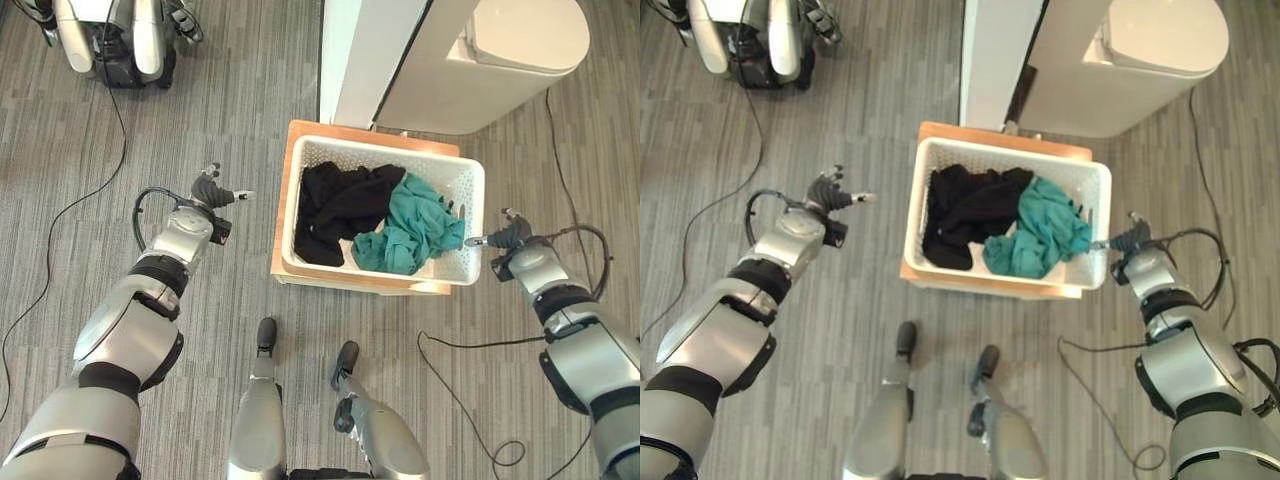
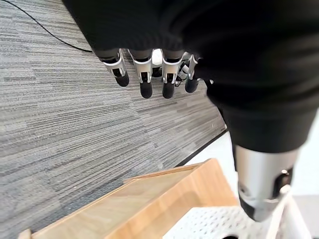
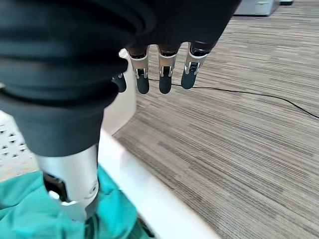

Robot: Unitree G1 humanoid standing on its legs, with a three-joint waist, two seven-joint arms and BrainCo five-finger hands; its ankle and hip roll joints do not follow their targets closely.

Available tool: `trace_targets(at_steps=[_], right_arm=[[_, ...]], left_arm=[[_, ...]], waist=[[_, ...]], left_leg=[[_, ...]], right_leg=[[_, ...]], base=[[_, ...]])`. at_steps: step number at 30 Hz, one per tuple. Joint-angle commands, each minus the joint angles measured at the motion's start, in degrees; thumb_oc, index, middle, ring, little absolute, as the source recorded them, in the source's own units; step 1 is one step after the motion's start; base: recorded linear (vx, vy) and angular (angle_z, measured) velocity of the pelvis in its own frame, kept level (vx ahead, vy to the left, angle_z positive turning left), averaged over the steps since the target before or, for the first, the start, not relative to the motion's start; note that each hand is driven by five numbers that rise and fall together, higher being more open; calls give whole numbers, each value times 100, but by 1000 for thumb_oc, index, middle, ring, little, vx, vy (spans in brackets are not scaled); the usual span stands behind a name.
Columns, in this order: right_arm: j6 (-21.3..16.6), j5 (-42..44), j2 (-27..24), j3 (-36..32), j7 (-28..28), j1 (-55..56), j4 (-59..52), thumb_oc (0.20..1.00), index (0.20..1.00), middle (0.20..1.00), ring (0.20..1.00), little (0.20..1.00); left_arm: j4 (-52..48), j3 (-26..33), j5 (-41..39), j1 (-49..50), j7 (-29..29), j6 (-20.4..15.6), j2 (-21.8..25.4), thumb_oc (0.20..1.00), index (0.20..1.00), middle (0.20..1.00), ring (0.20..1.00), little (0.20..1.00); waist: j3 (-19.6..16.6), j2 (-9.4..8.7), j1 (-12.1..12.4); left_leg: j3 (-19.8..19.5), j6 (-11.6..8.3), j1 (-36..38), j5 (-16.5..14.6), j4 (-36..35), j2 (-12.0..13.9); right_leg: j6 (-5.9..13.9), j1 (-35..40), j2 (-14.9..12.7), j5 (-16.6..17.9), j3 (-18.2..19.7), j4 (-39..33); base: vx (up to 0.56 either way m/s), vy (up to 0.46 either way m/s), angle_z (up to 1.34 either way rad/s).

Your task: Grab the laundry basket,head to the washer,open it,put in the laundry and shut it.

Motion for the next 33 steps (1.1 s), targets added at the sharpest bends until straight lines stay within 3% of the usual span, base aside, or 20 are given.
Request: trace_targets(at_steps=[1, 8, 19, 22, 24, 33], right_arm=[[-130, 222, -406, 60, 33, -265, 64, 1000, 1000, 1000, 1000, 1000], [-148, 283, -265, 317, 102, -529, 354, 1000, 1000, 1000, 1000, 1000], [-82, 86, -32, 560, 170, -803, 669, 1000, 1000, 1000, 1000, 1000], [19, -376, -104, 646, 170, -648, 572, 1000, 1000, 1000, 1000, 1000], [46, -448, -133, 636, 175, -608, 571, 1000, 1000, 1000, 1000, 1000], [98, -656, -384, 580, 210, -306, 224, 1000, 1000, 1000, 1000, 1000]], left_arm=[[645, -83, 96, -901, -34, -260, -201, 1000, 1000, 1000, 1000, 1000], [1052, -312, 248, -1045, -175, -177, -389, 1000, 1000, 1000, 1000, 1000], [1523, -121, -46, -963, -310, -47, -675, 1000, 1000, 1000, 1000, 1000], [773, -2, -839, -507, -210, -179, -978, 1000, 1000, 1000, 1000, 1000], [568, -32, -935, -473, -166, -190, -987, 1000, 1000, 1000, 1000, 1000], [-1063, -371, -1495, -113, -207, -285, -597, 1000, 1000, 1000, 1000, 1000]], waist=[[20, 24, -37], [76, 81, -93], [133, 93, -184], [100, 171, -165], [83, 208, -154], [-5, 367, -96]], left_leg=[[305, 6, -11, -88, 15, 177], [380, 18, -57, -78, -7, 143], [431, 41, -68, -88, -18, 119], [425, 45, -30, -114, -18, 87], [416, 45, -18, -121, -18, 81], [382, 44, 44, -137, -18, 57]], right_leg=[[502, -205, -409, 30, 116, 1], [515, -288, -434, 45, 158, 1], [513, -328, -438, 42, 196, 1], [503, -294, -456, 20, 163, 1], [504, -278, -466, 12, 141, 1], [504, -188, -488, -16, 91, 1]], base=[[0, 0, 0], [0, 5, 0], [0, 7, -2], [0, 0, 0], [0, 0, 0], [1, -1, 0]])
